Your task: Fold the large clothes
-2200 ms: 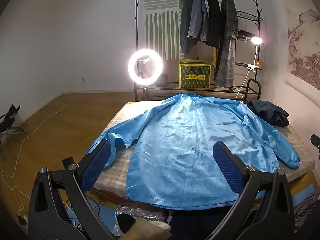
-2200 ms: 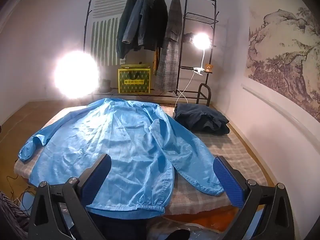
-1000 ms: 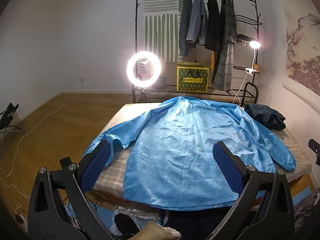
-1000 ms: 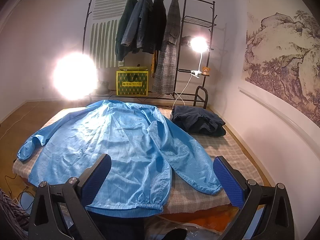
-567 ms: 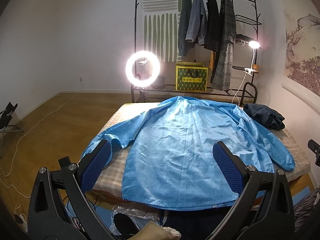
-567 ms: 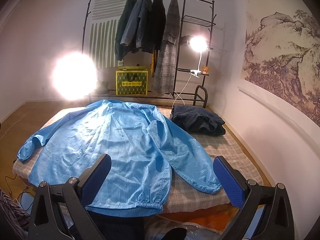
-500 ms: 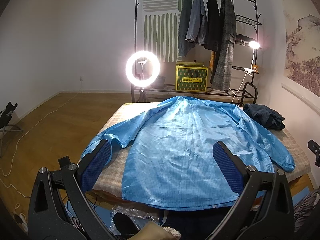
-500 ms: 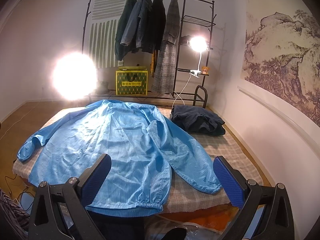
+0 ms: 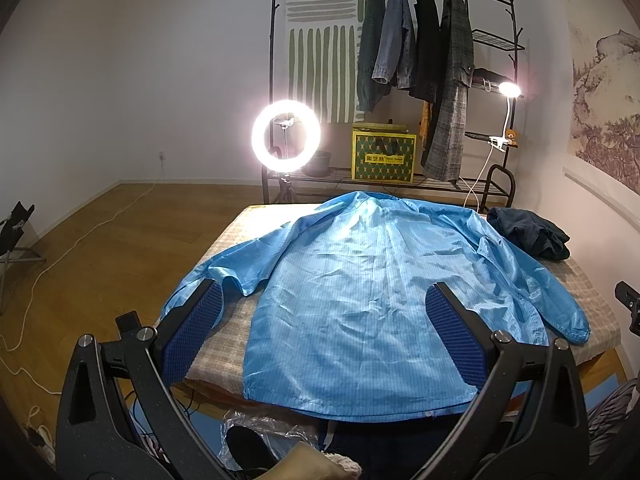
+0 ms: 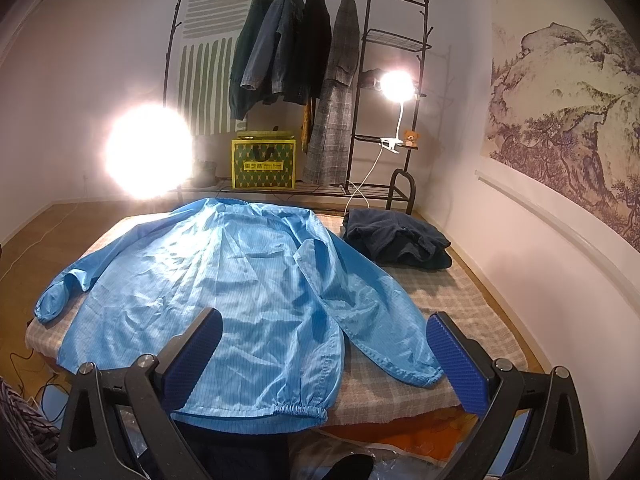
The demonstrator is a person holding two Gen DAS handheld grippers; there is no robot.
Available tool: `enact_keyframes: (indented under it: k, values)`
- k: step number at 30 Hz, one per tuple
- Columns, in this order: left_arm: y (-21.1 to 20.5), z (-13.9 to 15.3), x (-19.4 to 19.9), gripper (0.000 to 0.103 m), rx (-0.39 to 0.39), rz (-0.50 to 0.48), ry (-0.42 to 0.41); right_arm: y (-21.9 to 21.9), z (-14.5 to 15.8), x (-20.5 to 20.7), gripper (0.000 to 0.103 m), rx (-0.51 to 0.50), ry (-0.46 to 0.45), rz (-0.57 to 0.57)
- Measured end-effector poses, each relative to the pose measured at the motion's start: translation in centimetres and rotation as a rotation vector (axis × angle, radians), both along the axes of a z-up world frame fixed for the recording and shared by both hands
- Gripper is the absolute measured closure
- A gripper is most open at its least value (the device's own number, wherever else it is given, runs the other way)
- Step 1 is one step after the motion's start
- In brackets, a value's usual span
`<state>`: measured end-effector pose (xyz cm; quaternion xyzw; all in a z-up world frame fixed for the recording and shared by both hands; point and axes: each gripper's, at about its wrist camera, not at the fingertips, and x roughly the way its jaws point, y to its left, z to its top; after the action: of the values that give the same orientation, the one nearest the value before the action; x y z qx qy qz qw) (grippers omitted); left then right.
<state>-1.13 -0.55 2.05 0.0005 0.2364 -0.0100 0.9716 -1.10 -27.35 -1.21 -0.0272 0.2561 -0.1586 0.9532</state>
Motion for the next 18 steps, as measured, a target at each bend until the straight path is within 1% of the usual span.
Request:
enact_keyframes:
  k: [12,18]
  values:
    - [-0.2,-0.2,0.1,0.000,0.002,0.002,0.004,-0.1,-0.1,0.4,0.000,0.005,0.006,-0.004]
    - [-0.1,-1.3,0.9,0.000,0.000,0.010,0.015,0.0,-0.3,0.9,0.000,0.011,0.010,-0.004]
